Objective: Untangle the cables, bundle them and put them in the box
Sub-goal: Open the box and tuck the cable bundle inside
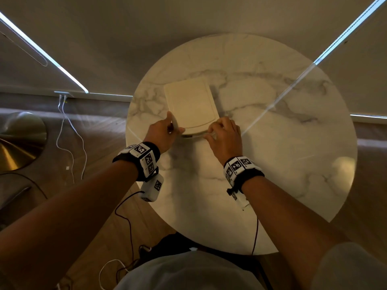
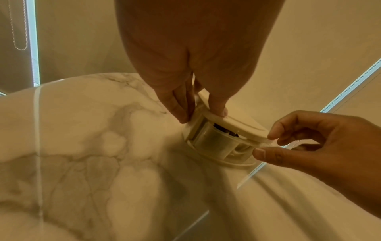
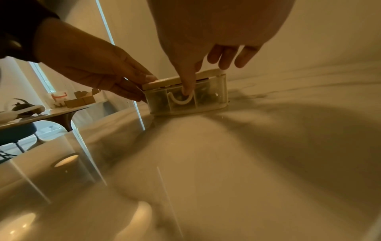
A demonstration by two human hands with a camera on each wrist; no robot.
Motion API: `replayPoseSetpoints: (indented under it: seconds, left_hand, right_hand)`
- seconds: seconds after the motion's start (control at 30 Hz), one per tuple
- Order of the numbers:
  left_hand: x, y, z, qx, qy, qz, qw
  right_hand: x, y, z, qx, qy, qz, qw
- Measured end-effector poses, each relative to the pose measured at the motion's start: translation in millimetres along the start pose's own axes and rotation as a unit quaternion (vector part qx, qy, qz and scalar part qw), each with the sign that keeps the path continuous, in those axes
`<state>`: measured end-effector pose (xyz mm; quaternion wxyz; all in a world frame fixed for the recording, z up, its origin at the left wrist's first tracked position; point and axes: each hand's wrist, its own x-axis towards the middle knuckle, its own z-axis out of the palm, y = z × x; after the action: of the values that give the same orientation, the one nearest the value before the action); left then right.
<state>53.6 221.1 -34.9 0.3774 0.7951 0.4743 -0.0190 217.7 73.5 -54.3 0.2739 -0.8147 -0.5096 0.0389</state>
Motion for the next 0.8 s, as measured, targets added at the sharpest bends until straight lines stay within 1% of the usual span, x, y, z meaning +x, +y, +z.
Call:
replayPoseSetpoints:
  seconds: [0.07, 0.2, 0.3, 0.33, 0.37, 0.43, 0.5, 0.67, 0.8]
  left_hand:
    - [0.4, -0.1, 0.3, -0.010, 0.003, -0.002, 1.000]
    - [-2.3, -3.2, 4.7, -0.053, 0.009, 0.006, 0.999]
    - [-11.6, -3.2, 7.3, -0.041, 0.033, 0.049, 0.997]
    - [-14.3, -3.0, 8.1, -0.016, 0.041, 0.064, 0.997]
    - [-16.8, -2.4, 8.6, 0.026, 0.051, 0.083, 0.995]
    - [-20.1, -1.1, 10.6, 0.119, 0.062, 0.131, 0.982]
    - [-19.6, -2.8, 14.2, 0.165, 0.067, 0.167, 0.970]
    - [-13.4, 0.7, 10.7, 0.151, 0.111, 0.165, 0.968]
    - [-7.8, 3.6, 8.4, 0.152, 0.119, 0.160, 0.968]
  right_hand:
    - [-0.4, -0.3, -2.9, -0.004, -0.019, 0.015, 1.000]
    - [-3.9, 13.1, -7.3, 0.043, -0.073, 0.052, 0.995]
    - [0.8, 21.8, -9.2, 0.075, -0.115, 0.070, 0.988]
    - [3.1, 23.0, -8.9, 0.077, -0.123, 0.072, 0.987]
    - [5.3, 23.3, -8.3, 0.079, -0.125, 0.072, 0.986]
    - [8.4, 21.9, -6.3, 0.085, -0.114, 0.071, 0.987]
    - [9.9, 19.5, -4.4, 0.090, -0.101, 0.072, 0.988]
    - [12.7, 18.3, 0.6, 0.079, -0.075, 0.052, 0.993]
    - [19.3, 18.8, 3.0, 0.069, -0.067, 0.051, 0.994]
